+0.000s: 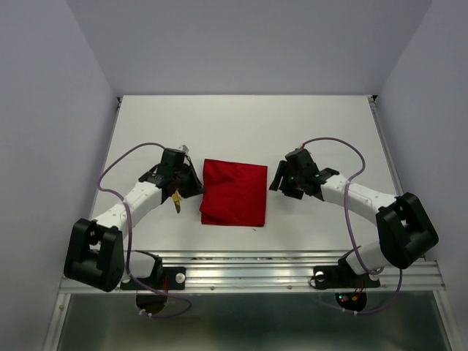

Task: Fold the napkin into a case and place the utensils inside
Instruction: Smooth out the square-folded napkin at the center of the board.

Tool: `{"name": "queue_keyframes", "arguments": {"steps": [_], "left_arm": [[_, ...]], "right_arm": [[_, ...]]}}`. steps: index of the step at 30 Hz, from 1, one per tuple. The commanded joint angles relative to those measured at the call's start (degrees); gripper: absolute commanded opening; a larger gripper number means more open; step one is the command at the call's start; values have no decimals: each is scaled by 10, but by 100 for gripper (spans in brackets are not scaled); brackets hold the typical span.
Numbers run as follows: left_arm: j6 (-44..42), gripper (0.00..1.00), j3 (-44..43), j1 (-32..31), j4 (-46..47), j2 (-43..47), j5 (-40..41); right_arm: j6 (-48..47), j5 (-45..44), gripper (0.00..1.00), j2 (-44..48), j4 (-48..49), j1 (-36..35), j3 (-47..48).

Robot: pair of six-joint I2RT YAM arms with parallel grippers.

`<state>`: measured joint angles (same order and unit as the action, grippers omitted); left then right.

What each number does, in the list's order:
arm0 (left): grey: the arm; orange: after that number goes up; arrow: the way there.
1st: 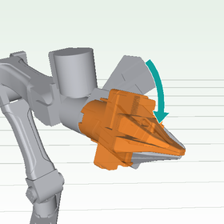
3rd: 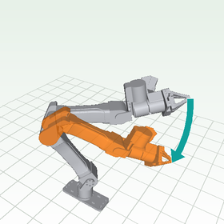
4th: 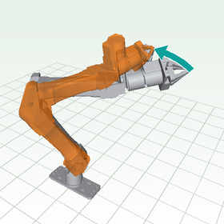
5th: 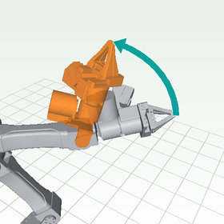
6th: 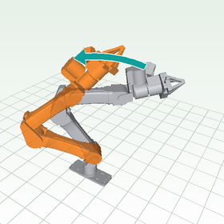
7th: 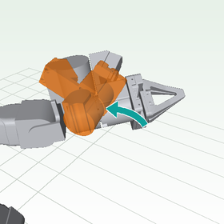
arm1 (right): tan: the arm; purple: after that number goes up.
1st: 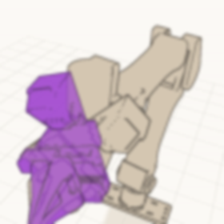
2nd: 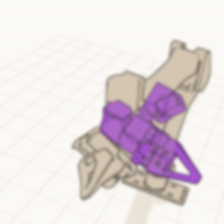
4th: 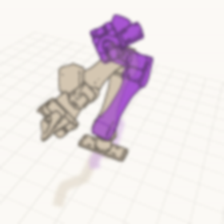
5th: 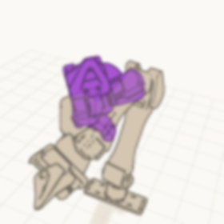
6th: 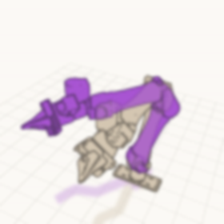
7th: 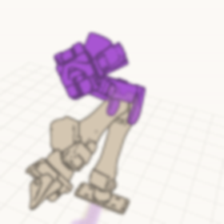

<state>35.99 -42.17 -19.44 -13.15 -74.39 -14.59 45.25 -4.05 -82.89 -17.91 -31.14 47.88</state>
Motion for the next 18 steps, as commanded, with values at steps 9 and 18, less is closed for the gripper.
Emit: {"name": "queue_keyframes", "arguments": {"steps": [9, 18], "left_arm": [[31, 0, 58, -2, -34, 58, 11], [38, 0, 99, -2, -5, 31, 21]], "right_arm": [[-8, -5, 68, 9, -1, 2, 9], [-47, 138, 73, -63, 60, 2, 20]]}}
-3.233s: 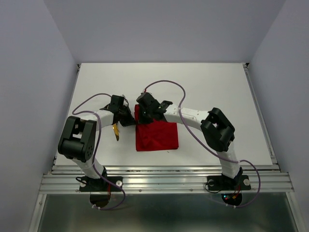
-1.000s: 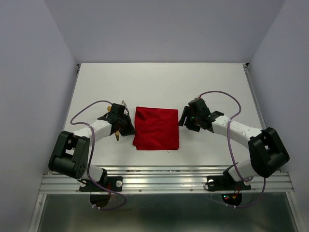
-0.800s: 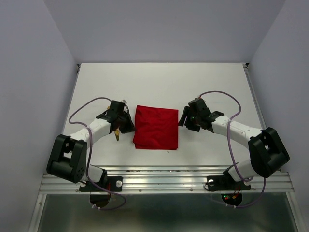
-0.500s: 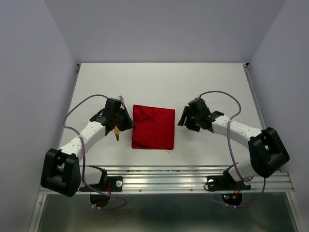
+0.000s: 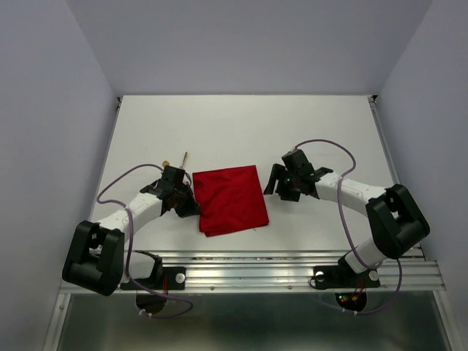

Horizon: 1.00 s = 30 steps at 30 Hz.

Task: Fold the napkin into a case and place the utensils inside
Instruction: Smooth out the square-folded napkin at the center of the board.

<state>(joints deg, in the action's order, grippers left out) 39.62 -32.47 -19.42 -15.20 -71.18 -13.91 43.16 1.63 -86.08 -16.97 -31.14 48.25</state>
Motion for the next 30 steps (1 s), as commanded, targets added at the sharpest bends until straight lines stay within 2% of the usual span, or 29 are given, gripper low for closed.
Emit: {"name": "queue_keyframes", "arguments": {"steps": [1, 5, 9, 12, 13, 17, 19, 25, 30], "left_arm": [[0, 0, 3, -2, 14, -1, 16], [-2, 0, 1, -2, 16, -5, 16], [-2, 0, -1, -2, 20, -10, 13], [-9, 0, -7, -2, 24, -20, 13], [-15, 0, -15, -2, 25, -23, 13], [-20, 0, -29, -3, 39, -37, 12], [-26, 0, -38, -3, 44, -48, 10], [-36, 0, -91, -11, 64, -103, -7], [-40, 0, -158, -55, 65, -152, -17]], "right_arm": [[-26, 107, 72, -55, 54, 2, 21], [-31, 166, 68, -94, 92, 2, 22], [-29, 168, 62, -116, 108, 2, 24], [-12, 131, 39, -131, 91, 2, 36], [9, 117, 25, -134, 85, 2, 46], [54, 62, 7, -123, 87, 2, 44], [67, 30, 1, -103, 89, 2, 39], [105, -59, 1, -39, 87, 2, -6], [140, -115, 1, 35, 64, 2, -43]]}}
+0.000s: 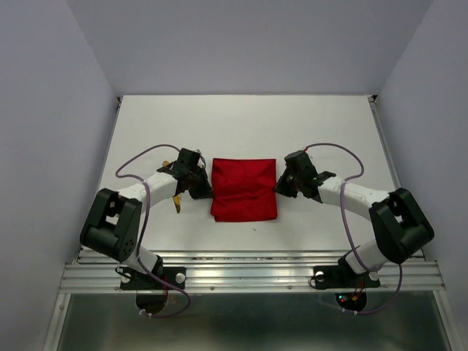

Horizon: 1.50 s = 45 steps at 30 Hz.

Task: Fold the napkin into a case and place the utensils inside
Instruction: Smooth out the square-folded napkin at the center of the board.

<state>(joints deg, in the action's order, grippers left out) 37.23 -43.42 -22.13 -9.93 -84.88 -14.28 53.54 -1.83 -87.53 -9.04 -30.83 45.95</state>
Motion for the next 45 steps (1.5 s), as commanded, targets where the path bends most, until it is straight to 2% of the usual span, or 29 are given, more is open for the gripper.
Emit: {"name": "queue_keyframes", "arguments": {"steps": [1, 7, 10, 11, 12, 14, 16, 24, 31, 36, 39, 45], "left_arm": [[-16, 0, -54, -32, 12, -28, -18], [-30, 0, -109, -42, -3, -55, -49], [-31, 0, -130, -46, -18, -59, -52], [-31, 0, -132, -46, -21, -60, -53], [-31, 0, -134, -47, -25, -62, -54], [-34, 0, -134, -49, -27, -64, -57], [-35, 0, -132, -50, -32, -67, -58], [-33, 0, -153, -58, -50, -67, -58], [-36, 0, -178, -62, -115, -7, -36], [-22, 0, -121, -62, -92, 19, -52], [-19, 0, -46, -62, -56, 8, -66], [-23, 0, -11, -62, -20, -20, -46]], "right_arm": [[40, -94, 1, 60, -22, -1, -26], [52, -120, 1, 99, -35, -1, -62], [51, -113, 24, 92, -35, -1, -69], [51, -110, 37, 90, -35, -1, -70], [51, -108, 44, 87, -34, -1, -71], [50, -104, 55, 79, -35, -1, -72], [47, -103, 59, 76, -34, -1, -71], [45, -104, 63, 81, -35, 5, -62], [34, -110, 63, 111, -48, 17, -59], [27, -111, 63, 114, -56, 17, -58], [25, -104, 64, 111, -56, 17, -57], [17, -92, 66, 107, -55, 17, -54]]}}
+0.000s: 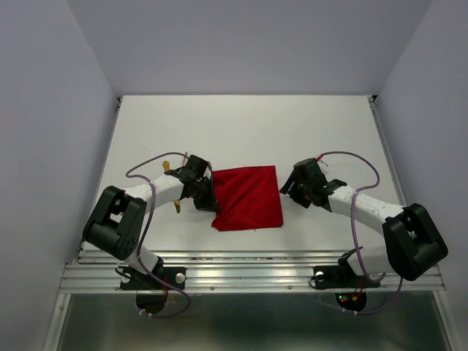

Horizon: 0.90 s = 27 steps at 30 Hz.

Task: Fold the napkin into a case and place the utensils inside
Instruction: Smooth out the square-folded napkin at the center of the board.

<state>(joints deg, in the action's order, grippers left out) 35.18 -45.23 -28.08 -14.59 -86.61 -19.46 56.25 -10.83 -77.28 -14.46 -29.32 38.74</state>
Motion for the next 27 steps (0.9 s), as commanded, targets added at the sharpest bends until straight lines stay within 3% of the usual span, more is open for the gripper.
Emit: {"name": "queue_keyframes", "arguments": {"steps": [1, 9, 11, 12, 15, 18, 21, 22, 24, 25, 26, 27], "left_arm": [[-4, 0, 9, -2, 28, -1, 14], [-13, 3, 9, -2, 0, 16, 57], [-13, 15, 5, -2, -17, 25, 68], [-13, 31, -3, -2, -25, 38, 72], [-19, 55, -38, -1, -61, 64, 93], [-24, 59, -91, -2, -98, 79, 127], [-25, 59, -122, 0, -99, 75, 138], [-24, 54, -137, 2, -92, 62, 138], [-24, 37, -156, 1, -76, 38, 133], [-22, 30, -174, 1, -69, 12, 131], [-22, 23, -184, 1, -63, -1, 127], [-22, 16, -193, 2, -50, -15, 125]], "right_arm": [[-13, 4, 66, 3, -1, 2, 19], [-25, 21, 66, -4, 0, 2, 21], [-34, 31, 69, -7, -1, 2, 25], [-39, 35, 69, -9, -1, 2, 28], [-69, 56, 70, -16, -12, 2, 51], [-91, 56, 71, -23, -32, -3, 84], [-113, 59, 69, -34, -32, -8, 113], [-125, 67, 67, -42, -23, -8, 123], [-155, 64, 49, -63, -27, -8, 167], [-165, 68, 32, -90, -34, -8, 185], [-174, 71, 32, -105, -37, -8, 201], [-187, 74, 18, -119, -39, -8, 217]]}}
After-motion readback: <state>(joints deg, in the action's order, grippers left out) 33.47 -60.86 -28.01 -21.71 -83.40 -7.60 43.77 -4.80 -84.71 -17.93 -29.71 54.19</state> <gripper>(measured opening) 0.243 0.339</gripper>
